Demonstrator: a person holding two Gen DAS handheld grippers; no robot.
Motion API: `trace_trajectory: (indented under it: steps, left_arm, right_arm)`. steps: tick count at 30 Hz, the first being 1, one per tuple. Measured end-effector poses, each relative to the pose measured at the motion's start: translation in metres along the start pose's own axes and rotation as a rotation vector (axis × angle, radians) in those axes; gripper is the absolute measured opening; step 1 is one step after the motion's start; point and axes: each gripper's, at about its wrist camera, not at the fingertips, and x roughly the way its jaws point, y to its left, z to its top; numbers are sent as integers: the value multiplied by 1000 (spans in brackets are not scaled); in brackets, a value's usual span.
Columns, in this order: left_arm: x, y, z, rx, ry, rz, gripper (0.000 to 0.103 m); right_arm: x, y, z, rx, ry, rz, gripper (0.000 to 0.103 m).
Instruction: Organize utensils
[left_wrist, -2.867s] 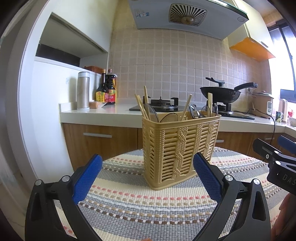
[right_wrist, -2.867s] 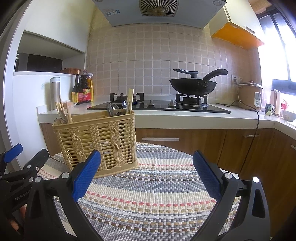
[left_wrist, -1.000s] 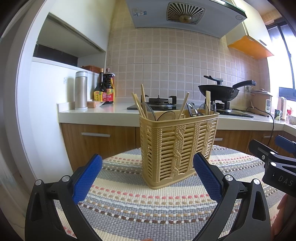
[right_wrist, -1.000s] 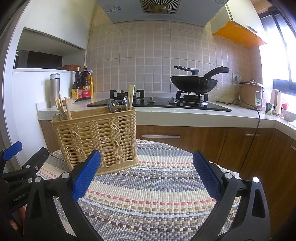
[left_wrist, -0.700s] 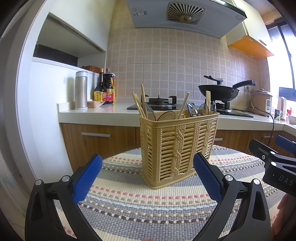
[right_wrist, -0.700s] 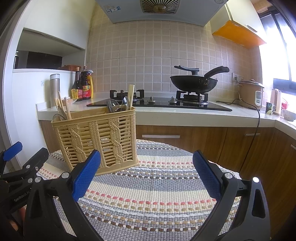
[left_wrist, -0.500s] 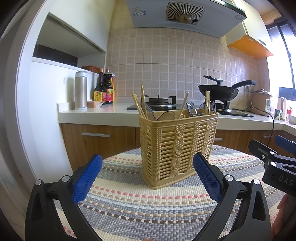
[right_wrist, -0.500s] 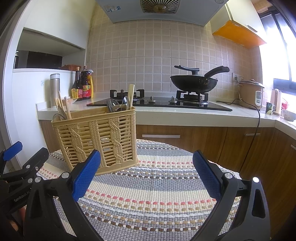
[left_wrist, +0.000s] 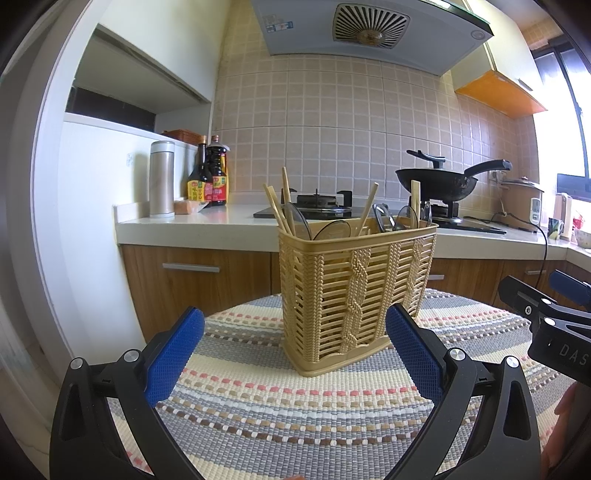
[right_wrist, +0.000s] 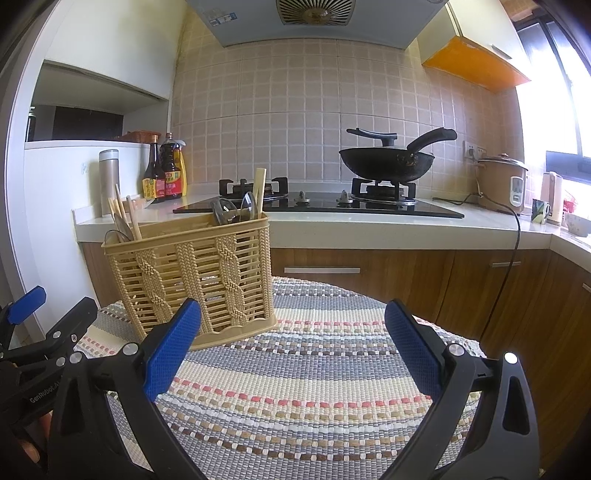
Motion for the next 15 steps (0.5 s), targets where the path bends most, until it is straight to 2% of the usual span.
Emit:
trace_trajectory:
  steps: [7, 11, 15]
  left_arm:
    - [-1, 0, -1, 1, -4, -20, 96]
    - [2, -1, -2, -7, 37, -49, 96]
    - [0, -3, -3, 8, 28, -43, 96]
  right_arm:
    - [0, 1, 0, -10, 1, 0, 95]
    - [0, 1, 1, -7, 0, 1, 95]
    - [0, 0, 1, -3, 1, 3, 95]
